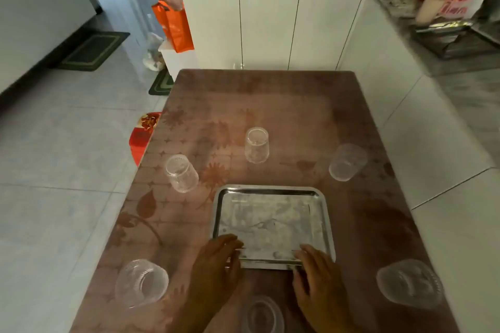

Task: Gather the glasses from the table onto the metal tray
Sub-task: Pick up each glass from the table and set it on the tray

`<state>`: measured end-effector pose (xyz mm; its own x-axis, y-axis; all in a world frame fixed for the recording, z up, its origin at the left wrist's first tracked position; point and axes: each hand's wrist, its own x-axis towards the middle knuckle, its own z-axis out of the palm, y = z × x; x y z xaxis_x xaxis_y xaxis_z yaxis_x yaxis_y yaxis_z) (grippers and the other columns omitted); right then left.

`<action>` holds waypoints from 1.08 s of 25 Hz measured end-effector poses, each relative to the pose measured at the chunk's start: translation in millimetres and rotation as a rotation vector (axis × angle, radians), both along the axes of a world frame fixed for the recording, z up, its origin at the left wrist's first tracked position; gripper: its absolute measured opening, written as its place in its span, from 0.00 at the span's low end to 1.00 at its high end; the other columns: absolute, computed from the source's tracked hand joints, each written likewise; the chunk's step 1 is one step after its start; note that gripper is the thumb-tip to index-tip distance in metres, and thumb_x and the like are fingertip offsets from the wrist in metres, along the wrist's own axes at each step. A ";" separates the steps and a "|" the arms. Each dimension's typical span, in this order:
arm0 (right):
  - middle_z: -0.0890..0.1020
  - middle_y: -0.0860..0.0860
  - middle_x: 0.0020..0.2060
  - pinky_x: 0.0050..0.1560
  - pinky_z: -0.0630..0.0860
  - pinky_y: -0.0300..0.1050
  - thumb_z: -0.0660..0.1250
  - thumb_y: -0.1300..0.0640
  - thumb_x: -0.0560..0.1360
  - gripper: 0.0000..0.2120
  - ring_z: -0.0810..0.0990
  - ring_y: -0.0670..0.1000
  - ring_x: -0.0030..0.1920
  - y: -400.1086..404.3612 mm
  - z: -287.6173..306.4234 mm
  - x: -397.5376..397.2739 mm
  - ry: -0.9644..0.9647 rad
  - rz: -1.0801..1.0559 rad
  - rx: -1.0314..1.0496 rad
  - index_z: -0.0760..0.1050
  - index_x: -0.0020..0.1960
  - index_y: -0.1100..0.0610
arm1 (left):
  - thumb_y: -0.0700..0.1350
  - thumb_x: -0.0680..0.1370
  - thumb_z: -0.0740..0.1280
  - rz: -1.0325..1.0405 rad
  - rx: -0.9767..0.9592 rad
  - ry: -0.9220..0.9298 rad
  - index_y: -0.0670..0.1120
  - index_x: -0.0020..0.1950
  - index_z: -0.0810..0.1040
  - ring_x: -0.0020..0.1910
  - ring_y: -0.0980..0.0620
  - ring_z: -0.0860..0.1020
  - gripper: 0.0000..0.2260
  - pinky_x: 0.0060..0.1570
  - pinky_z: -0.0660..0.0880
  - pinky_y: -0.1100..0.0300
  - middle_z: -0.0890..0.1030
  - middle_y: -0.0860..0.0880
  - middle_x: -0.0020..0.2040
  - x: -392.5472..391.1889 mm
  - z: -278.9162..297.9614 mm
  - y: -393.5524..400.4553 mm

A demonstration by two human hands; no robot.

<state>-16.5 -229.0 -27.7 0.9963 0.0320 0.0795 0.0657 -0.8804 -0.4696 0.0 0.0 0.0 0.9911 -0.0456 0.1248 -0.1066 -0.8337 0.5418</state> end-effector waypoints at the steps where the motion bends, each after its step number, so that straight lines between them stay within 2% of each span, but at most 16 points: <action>1: 0.84 0.54 0.55 0.57 0.74 0.55 0.73 0.58 0.69 0.12 0.82 0.58 0.54 2.0 -8.8 8.1 -0.062 0.101 -0.048 0.83 0.52 0.57 | 0.39 0.68 0.77 -0.098 -0.004 -0.020 0.46 0.49 0.86 0.50 0.45 0.84 0.11 0.52 0.78 0.56 0.86 0.47 0.52 9.9 -10.2 -6.0; 3: 0.83 0.52 0.56 0.57 0.70 0.53 0.65 0.51 0.74 0.13 0.81 0.56 0.55 4.0 -29.9 23.0 -0.141 0.231 -0.105 0.83 0.52 0.55 | 0.43 0.69 0.76 -0.218 0.112 -0.086 0.49 0.49 0.85 0.49 0.48 0.84 0.09 0.51 0.80 0.55 0.86 0.50 0.51 23.4 -36.6 -8.3; 5: 0.83 0.51 0.56 0.56 0.73 0.52 0.62 0.49 0.75 0.14 0.81 0.55 0.54 4.5 -62.5 31.2 -0.197 0.285 -0.174 0.83 0.52 0.54 | 0.48 0.73 0.69 -0.336 0.185 -0.132 0.52 0.49 0.84 0.49 0.52 0.82 0.07 0.47 0.82 0.55 0.85 0.54 0.50 29.8 -78.2 4.4; 7: 0.83 0.50 0.57 0.57 0.71 0.51 0.61 0.49 0.76 0.15 0.80 0.55 0.55 4.1 -81.4 23.4 -0.252 0.291 -0.191 0.82 0.52 0.53 | 0.50 0.76 0.65 -0.415 0.153 -0.181 0.53 0.49 0.82 0.48 0.53 0.80 0.07 0.45 0.79 0.55 0.83 0.55 0.51 25.6 -105.0 13.2; 9: 0.82 0.49 0.57 0.57 0.69 0.50 0.59 0.49 0.77 0.15 0.78 0.53 0.56 1.5 -89.3 21.9 -0.314 0.295 -0.204 0.82 0.53 0.52 | 0.48 0.78 0.63 -0.433 0.151 -0.294 0.51 0.49 0.81 0.48 0.53 0.78 0.07 0.47 0.76 0.56 0.82 0.55 0.52 25.8 -119.0 17.1; 12: 0.81 0.48 0.59 0.56 0.73 0.51 0.55 0.48 0.80 0.17 0.77 0.52 0.58 4.1 -87.3 17.9 -0.306 0.277 -0.179 0.80 0.55 0.51 | 0.47 0.79 0.59 -0.431 0.138 -0.364 0.50 0.48 0.80 0.47 0.52 0.77 0.10 0.48 0.75 0.55 0.82 0.53 0.50 25.4 -121.7 15.3; 15: 0.79 0.47 0.59 0.58 0.70 0.49 0.58 0.52 0.82 0.11 0.76 0.51 0.58 7.5 -83.9 12.9 -0.292 0.321 -0.224 0.78 0.57 0.52 | 0.49 0.80 0.58 -0.439 0.086 -0.373 0.47 0.49 0.82 0.48 0.50 0.79 0.13 0.51 0.76 0.54 0.84 0.50 0.50 18.0 -121.0 18.6; 18: 0.79 0.46 0.54 0.56 0.71 0.49 0.63 0.53 0.80 0.07 0.75 0.50 0.54 9.0 -76.6 7.2 -0.273 0.329 -0.212 0.76 0.56 0.52 | 0.48 0.80 0.60 -0.410 0.055 -0.370 0.44 0.52 0.83 0.50 0.47 0.80 0.13 0.53 0.76 0.49 0.85 0.47 0.52 10.2 -120.4 17.5; 23: 0.82 0.50 0.49 0.51 0.71 0.50 0.65 0.56 0.79 0.04 0.77 0.53 0.49 18.0 -67.7 -6.7 -0.308 0.291 -0.153 0.77 0.52 0.55 | 0.49 0.81 0.59 -0.416 0.040 -0.296 0.45 0.55 0.81 0.53 0.47 0.80 0.13 0.54 0.76 0.48 0.85 0.47 0.53 -3.0 -115.2 22.0; 27: 0.81 0.48 0.47 0.49 0.72 0.51 0.65 0.54 0.79 0.04 0.77 0.53 0.48 11.8 -67.3 -0.4 -0.316 0.298 -0.123 0.77 0.50 0.54 | 0.50 0.81 0.60 -0.402 0.053 -0.279 0.46 0.58 0.81 0.55 0.48 0.80 0.14 0.56 0.76 0.49 0.84 0.48 0.56 -0.9 -109.2 17.8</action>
